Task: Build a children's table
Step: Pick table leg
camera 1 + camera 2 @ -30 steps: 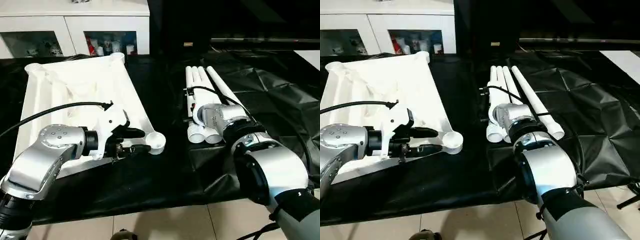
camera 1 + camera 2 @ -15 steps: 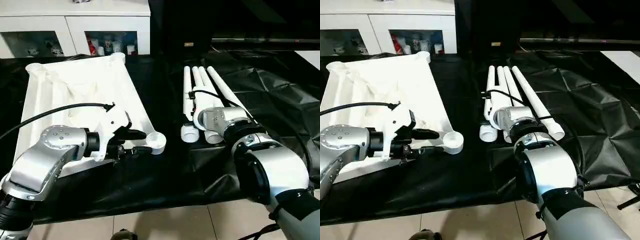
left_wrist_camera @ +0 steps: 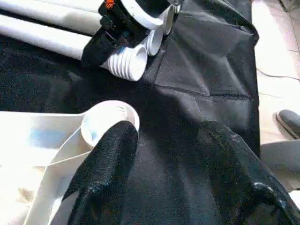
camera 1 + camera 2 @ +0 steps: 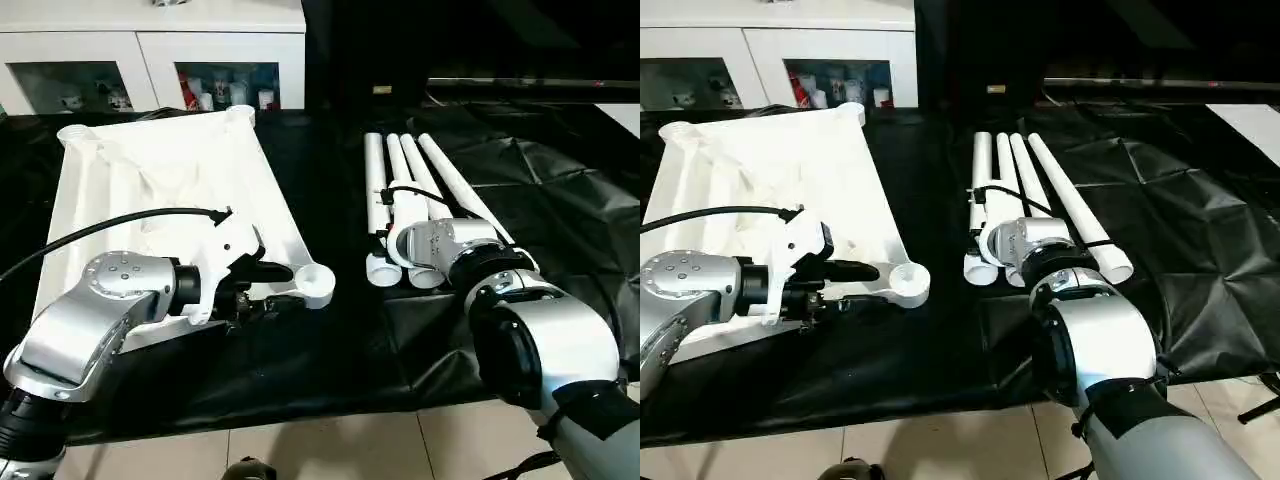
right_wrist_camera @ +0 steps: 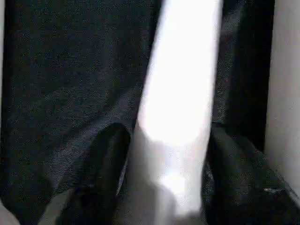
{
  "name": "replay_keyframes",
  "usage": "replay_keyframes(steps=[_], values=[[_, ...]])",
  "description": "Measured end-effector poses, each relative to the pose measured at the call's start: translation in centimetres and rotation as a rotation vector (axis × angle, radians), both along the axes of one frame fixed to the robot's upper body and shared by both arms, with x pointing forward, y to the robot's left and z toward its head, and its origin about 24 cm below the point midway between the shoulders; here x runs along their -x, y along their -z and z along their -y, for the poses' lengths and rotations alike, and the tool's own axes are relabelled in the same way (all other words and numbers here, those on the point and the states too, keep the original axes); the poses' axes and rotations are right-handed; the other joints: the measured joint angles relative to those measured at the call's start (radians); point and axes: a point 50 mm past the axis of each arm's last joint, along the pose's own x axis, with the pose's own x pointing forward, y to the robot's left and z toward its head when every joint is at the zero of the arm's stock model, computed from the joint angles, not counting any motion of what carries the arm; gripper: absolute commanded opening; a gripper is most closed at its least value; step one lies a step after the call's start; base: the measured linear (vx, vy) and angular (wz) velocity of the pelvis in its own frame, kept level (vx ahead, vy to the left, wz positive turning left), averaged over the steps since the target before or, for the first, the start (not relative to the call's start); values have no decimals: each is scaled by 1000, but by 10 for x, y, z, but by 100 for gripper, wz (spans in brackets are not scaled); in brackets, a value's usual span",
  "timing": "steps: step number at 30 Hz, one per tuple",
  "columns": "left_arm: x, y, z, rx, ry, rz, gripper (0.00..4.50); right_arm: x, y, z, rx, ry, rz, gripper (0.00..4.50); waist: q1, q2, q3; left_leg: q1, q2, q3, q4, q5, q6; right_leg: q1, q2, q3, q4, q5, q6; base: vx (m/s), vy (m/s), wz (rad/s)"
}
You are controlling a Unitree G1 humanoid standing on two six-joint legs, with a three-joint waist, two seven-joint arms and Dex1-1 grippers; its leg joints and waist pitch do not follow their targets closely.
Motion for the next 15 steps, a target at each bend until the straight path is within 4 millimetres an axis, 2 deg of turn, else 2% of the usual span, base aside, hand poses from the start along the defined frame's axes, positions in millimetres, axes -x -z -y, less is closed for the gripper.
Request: replay_keyframes(steps=[6, 11, 15], values=[[-3, 2, 3, -33, -34, 47, 254, 0, 0, 1, -21, 12, -4, 204, 0, 0, 0, 0, 0, 0, 0, 0, 0, 0, 0, 0, 0, 0, 0, 0, 0, 0], [-14, 4, 11, -3, -127, 112, 254, 0, 0, 3, -69, 37, -10, 197, -1, 0, 0, 0, 0, 0, 0, 1, -1, 0, 0, 0, 0, 1, 1, 0, 0, 0], [-25, 0, 18, 84, -217, 218, 254, 0, 2, 5, -147, 64, -1, 196, -1, 0, 0, 0, 0, 0, 0, 1, -1, 0, 0, 0, 0, 1, 1, 0, 0, 0]])
